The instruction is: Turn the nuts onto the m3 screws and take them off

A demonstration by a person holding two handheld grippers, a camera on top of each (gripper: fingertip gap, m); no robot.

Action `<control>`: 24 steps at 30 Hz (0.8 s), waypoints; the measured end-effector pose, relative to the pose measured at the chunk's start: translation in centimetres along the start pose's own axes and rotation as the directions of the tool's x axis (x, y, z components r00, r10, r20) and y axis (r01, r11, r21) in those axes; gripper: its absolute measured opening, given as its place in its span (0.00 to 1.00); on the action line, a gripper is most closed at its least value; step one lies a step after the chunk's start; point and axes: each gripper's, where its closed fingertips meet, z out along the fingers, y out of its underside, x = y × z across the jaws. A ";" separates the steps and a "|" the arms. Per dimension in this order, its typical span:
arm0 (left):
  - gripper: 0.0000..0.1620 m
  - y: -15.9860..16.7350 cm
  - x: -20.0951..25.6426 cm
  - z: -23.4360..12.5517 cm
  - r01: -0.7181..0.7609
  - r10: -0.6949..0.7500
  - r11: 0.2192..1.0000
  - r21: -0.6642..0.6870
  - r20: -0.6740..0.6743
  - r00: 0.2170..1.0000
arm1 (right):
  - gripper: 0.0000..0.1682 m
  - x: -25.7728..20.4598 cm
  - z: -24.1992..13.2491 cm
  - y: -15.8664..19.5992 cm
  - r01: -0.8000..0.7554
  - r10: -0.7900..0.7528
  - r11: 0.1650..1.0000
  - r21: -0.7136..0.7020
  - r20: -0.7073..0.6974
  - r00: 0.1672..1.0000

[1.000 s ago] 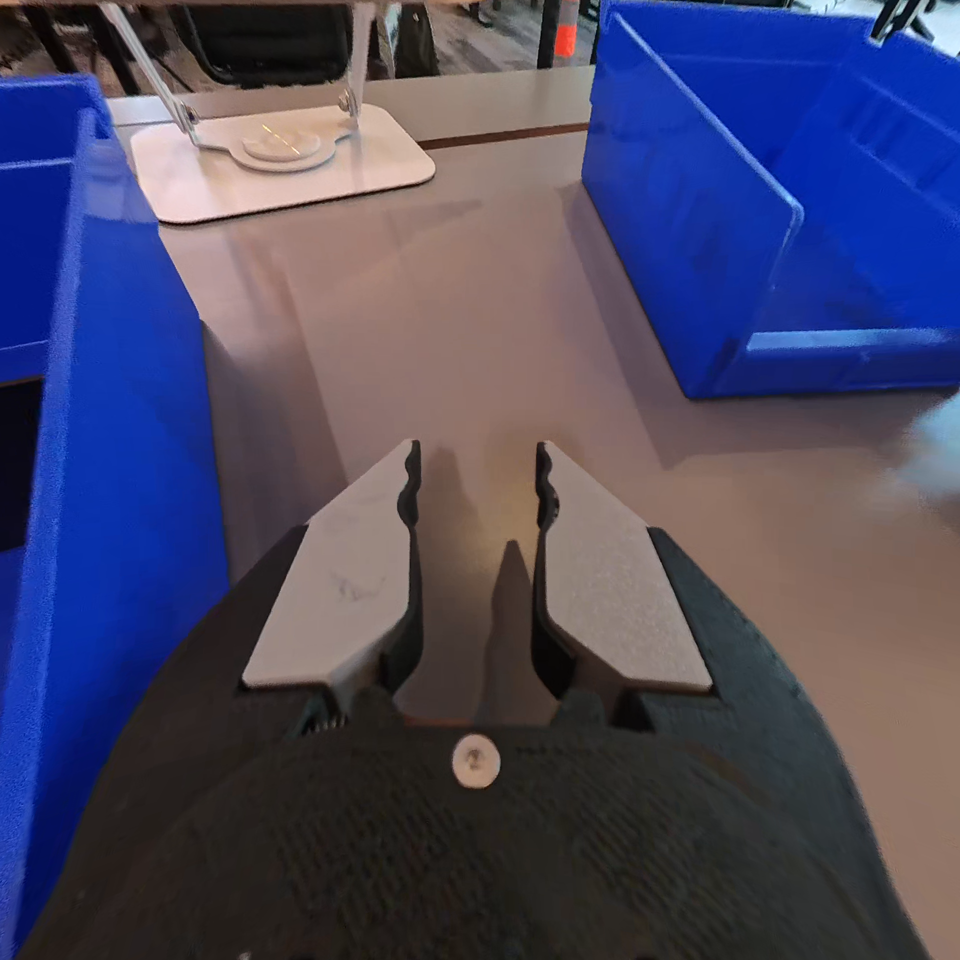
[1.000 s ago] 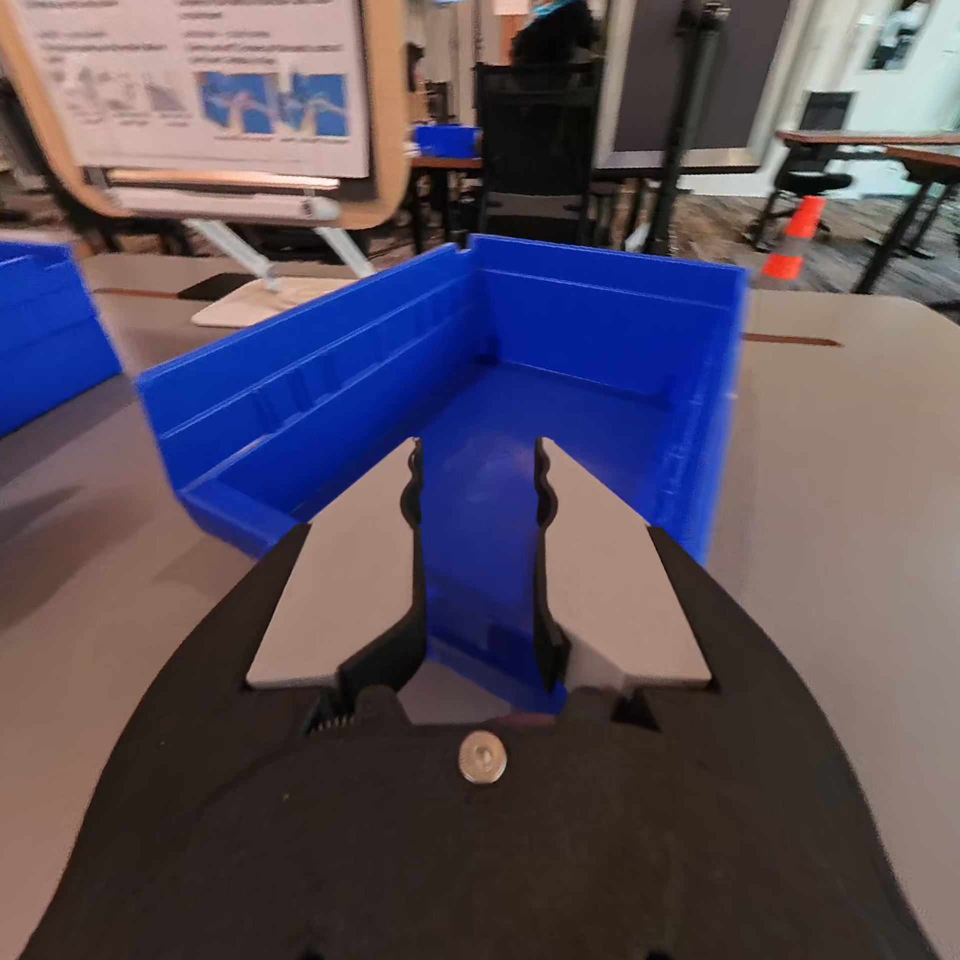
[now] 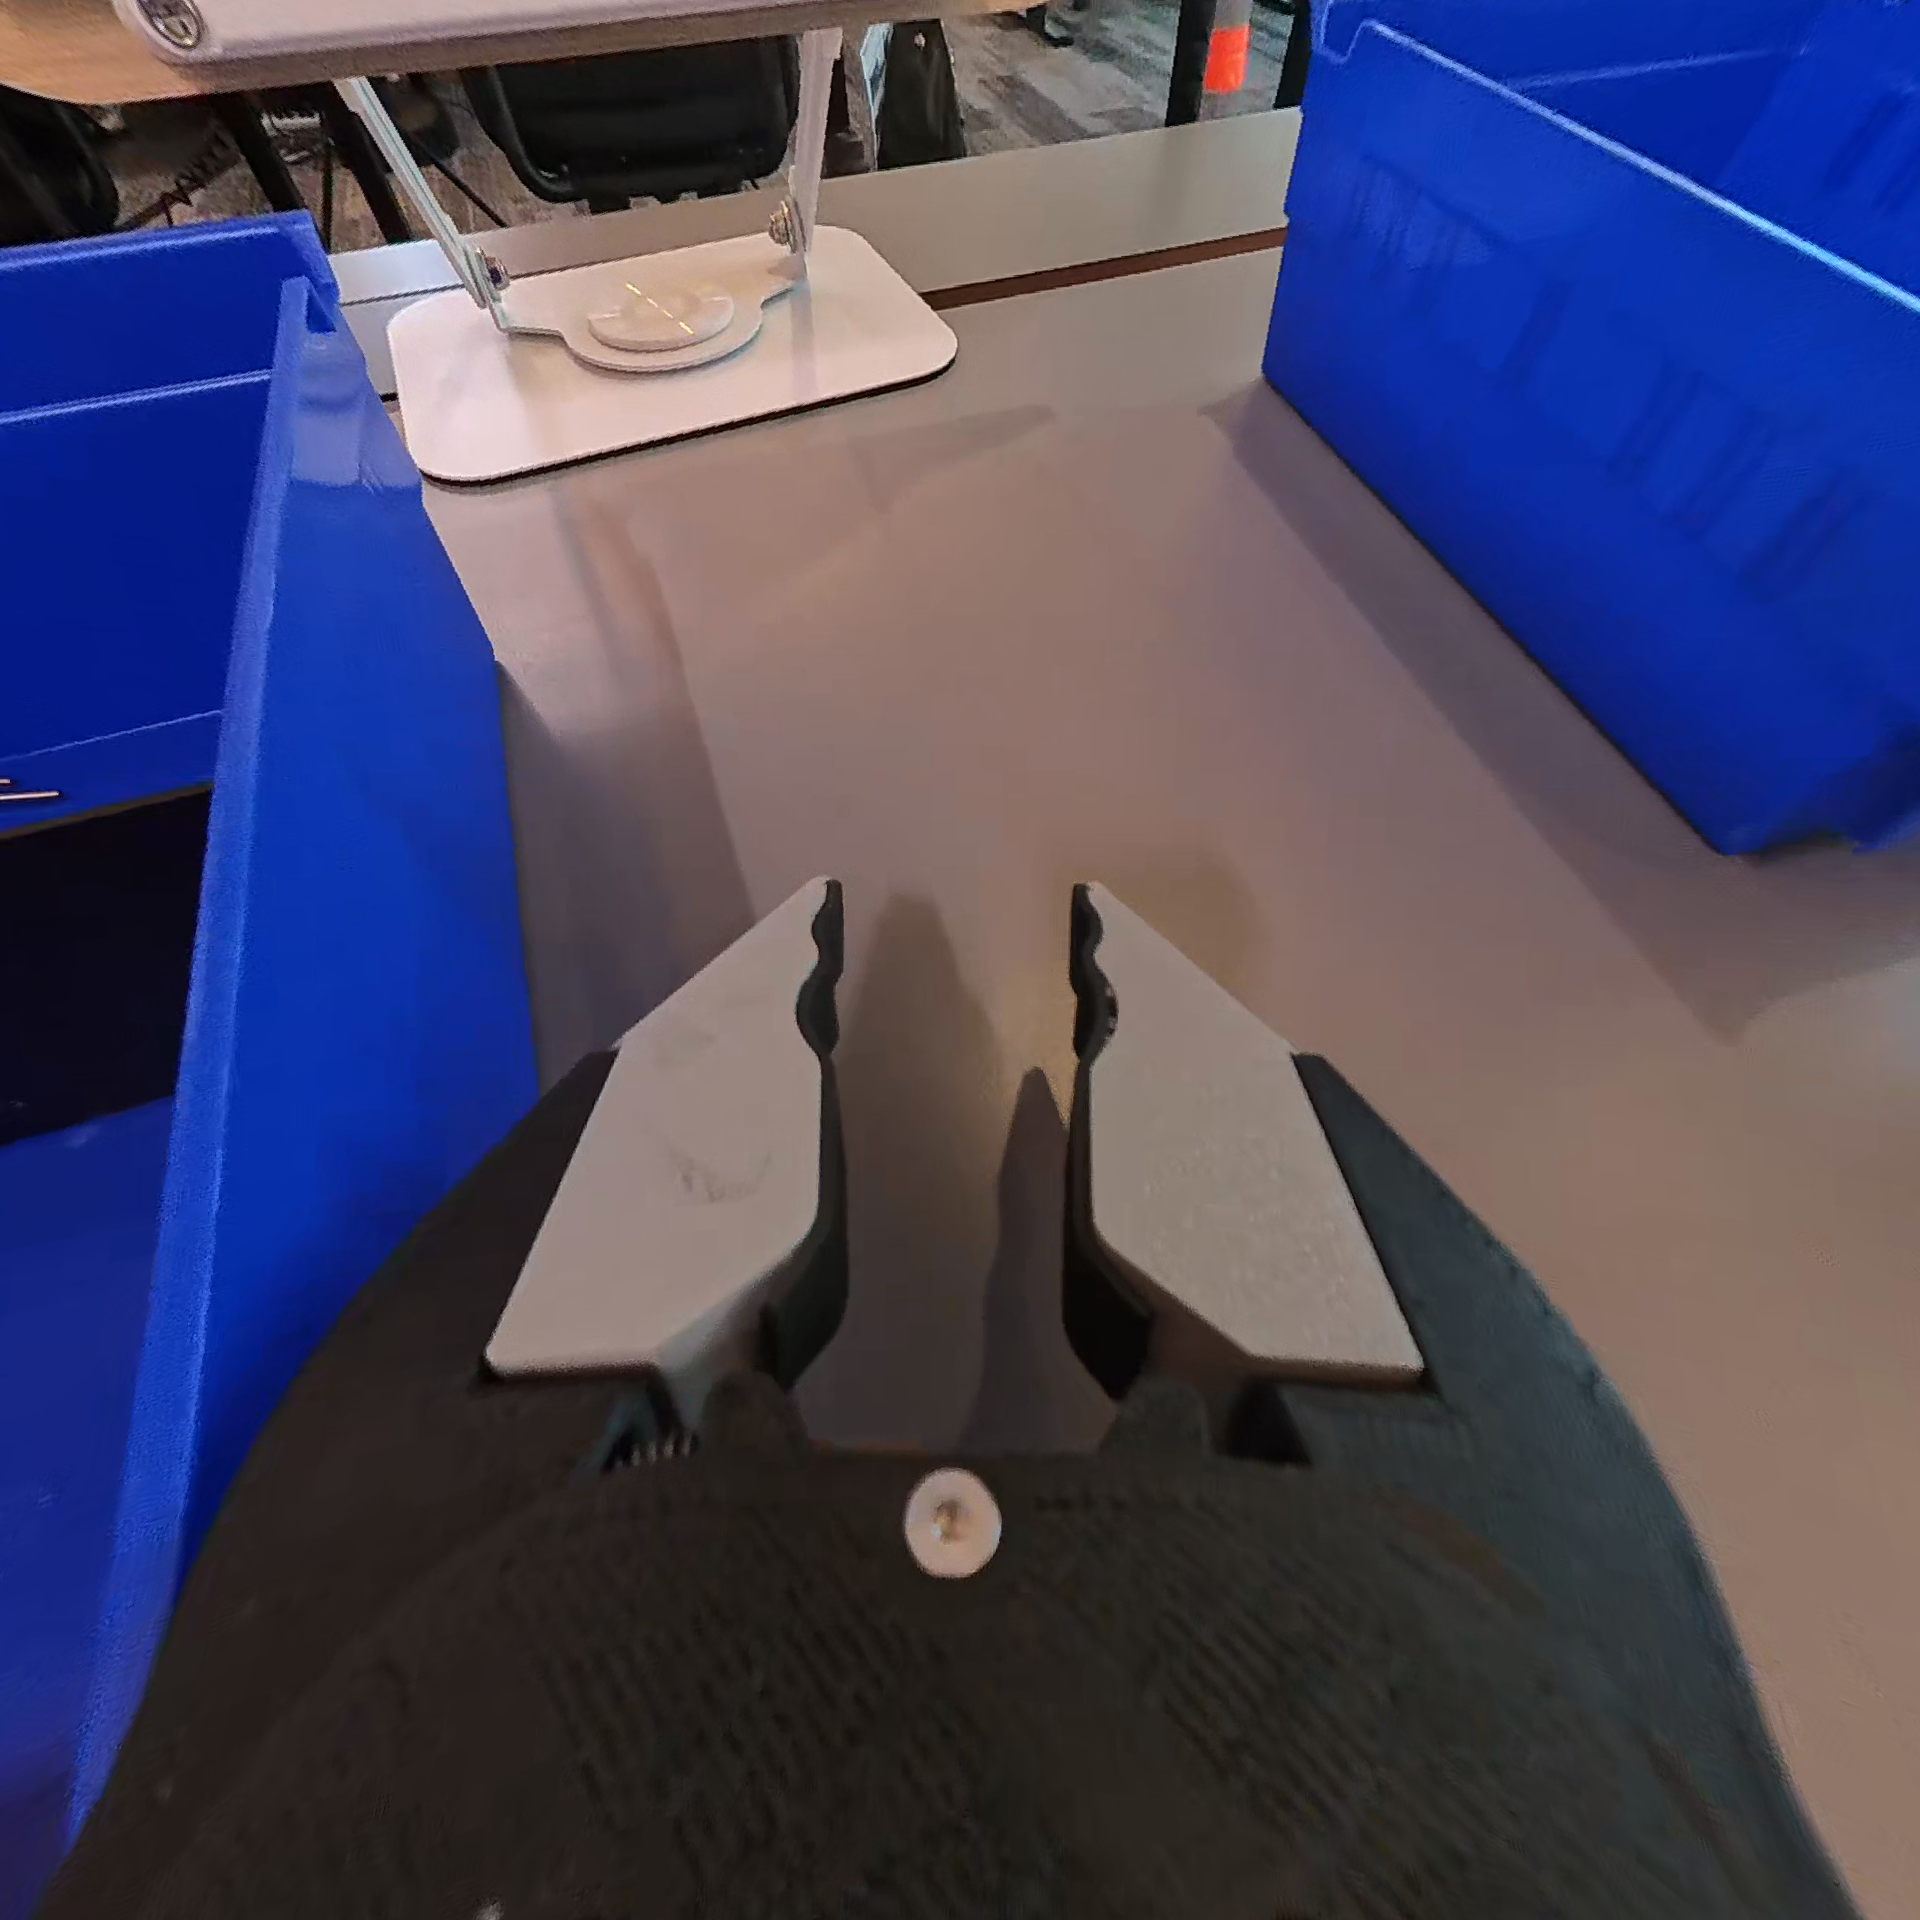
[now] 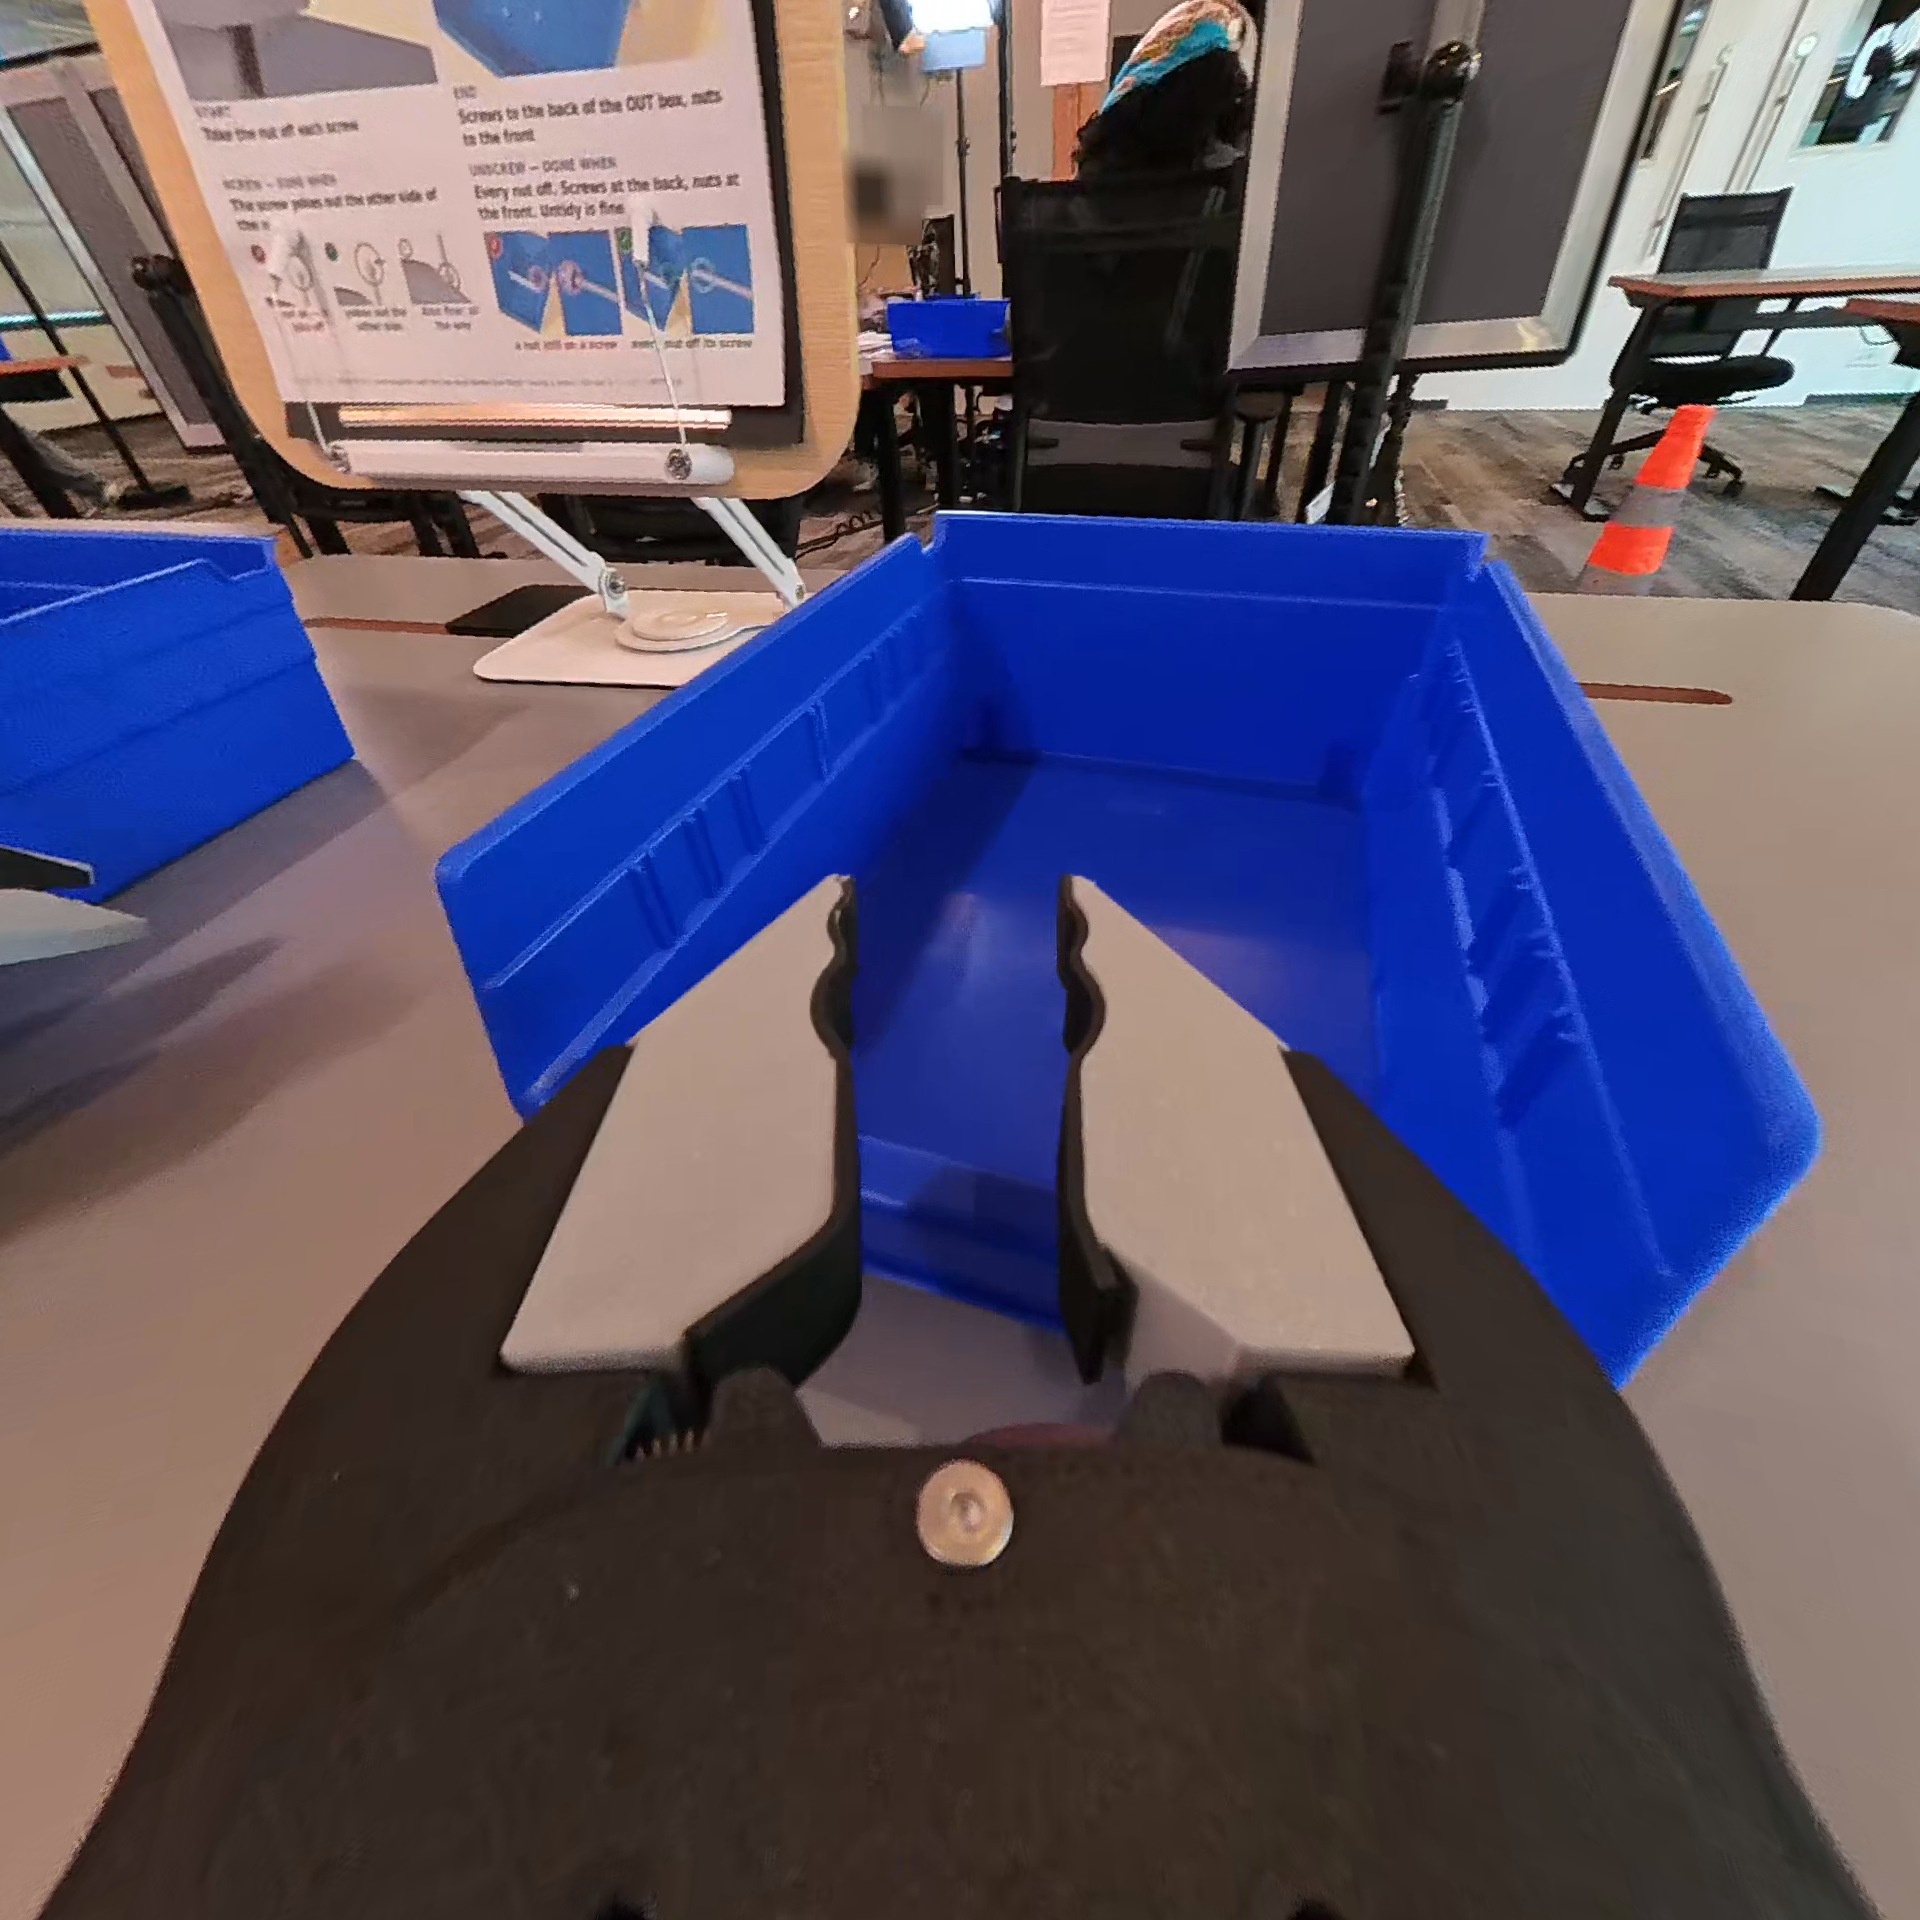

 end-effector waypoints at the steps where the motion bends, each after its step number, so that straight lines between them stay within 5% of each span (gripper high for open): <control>1: 0.26 -0.1 0.0 -0.1 -0.001 0.001 1.000 0.007 0.002 1.000 | 0.22 -0.3 0.1 0.1 0.004 -0.004 1.000 -0.006 0.013 1.000; 24: 0.24 -0.9 -0.1 -1.4 -0.070 0.067 0.993 0.093 0.040 0.997 | 0.20 -5.3 -0.3 -0.3 0.135 -0.138 0.990 0.032 0.164 0.977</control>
